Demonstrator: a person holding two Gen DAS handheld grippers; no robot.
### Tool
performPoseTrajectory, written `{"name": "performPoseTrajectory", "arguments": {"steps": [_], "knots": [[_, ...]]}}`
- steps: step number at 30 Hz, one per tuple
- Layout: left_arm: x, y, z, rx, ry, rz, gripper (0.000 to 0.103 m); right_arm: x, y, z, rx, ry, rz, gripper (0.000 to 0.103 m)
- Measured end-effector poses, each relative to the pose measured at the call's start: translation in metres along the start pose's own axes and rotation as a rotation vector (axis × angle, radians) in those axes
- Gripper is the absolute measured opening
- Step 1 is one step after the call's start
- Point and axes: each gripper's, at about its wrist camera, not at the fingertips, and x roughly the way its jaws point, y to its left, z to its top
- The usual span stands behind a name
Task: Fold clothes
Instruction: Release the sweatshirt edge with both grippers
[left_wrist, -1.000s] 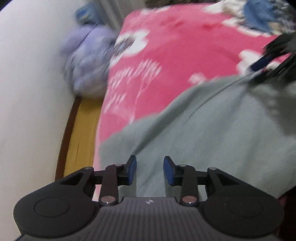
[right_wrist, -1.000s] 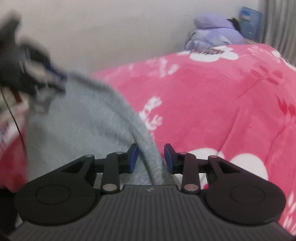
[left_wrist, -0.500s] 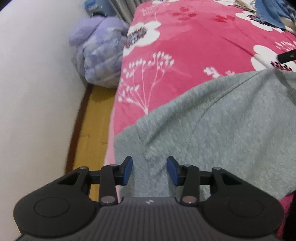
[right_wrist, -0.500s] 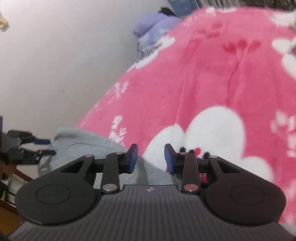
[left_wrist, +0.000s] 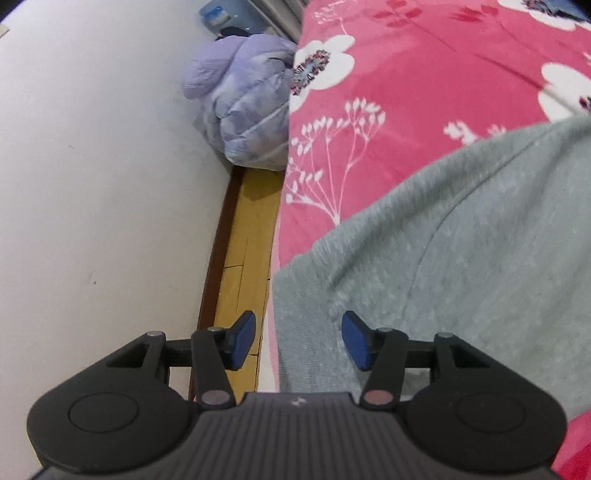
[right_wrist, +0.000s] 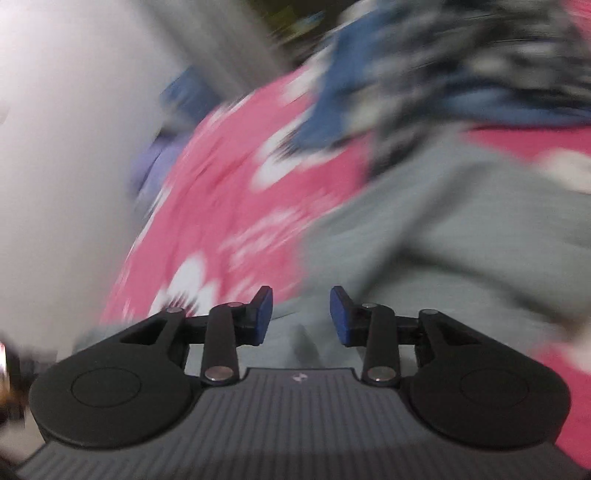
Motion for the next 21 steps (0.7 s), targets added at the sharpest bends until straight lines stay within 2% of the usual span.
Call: {"name": "performPoseTrajectory", "arguments": {"steps": [1, 3, 4, 6, 9, 11, 13, 17, 20, 21], "knots": [[-0.004, -0.002, 0.003, -0.005, -0.001, -0.005, 0.054, -0.014, -0.017, 0.001, 0.057, -0.031, -0.040, 0.052], [-0.011, -0.013, 0.007, 0.002, -0.011, -0.007, 0.054, -0.042, -0.051, 0.002, 0.171, -0.087, -0.116, 0.056], [-0.013, -0.018, 0.007, 0.003, -0.005, -0.005, 0.054, -0.045, -0.065, -0.002, 0.229, -0.078, -0.125, 0.056], [-0.016, -0.023, 0.002, -0.015, 0.017, -0.001, 0.054, -0.047, -0.084, -0.011, 0.313, -0.063, -0.122, 0.056], [-0.024, -0.015, -0.018, -0.112, 0.062, 0.000, 0.054, -0.047, -0.073, -0.013, 0.285, -0.073, -0.067, 0.057], [-0.028, 0.003, -0.036, -0.231, 0.103, -0.017, 0.054, -0.042, -0.048, -0.006, 0.193, -0.069, 0.015, 0.057], [-0.035, 0.027, -0.061, -0.418, 0.145, -0.075, 0.055, -0.026, -0.011, 0.000, 0.065, -0.037, 0.140, 0.057], [-0.042, 0.050, -0.112, -0.765, 0.166, -0.301, 0.064, 0.032, 0.079, 0.014, -0.158, 0.092, 0.414, 0.061], [-0.036, 0.043, -0.134, -0.897, 0.123, -0.403, 0.067, 0.089, 0.157, 0.014, -0.312, 0.209, 0.564, 0.065], [-0.031, 0.040, -0.138, -0.931, 0.114, -0.426, 0.067, 0.106, 0.182, 0.005, -0.356, 0.245, 0.586, 0.070]]}}
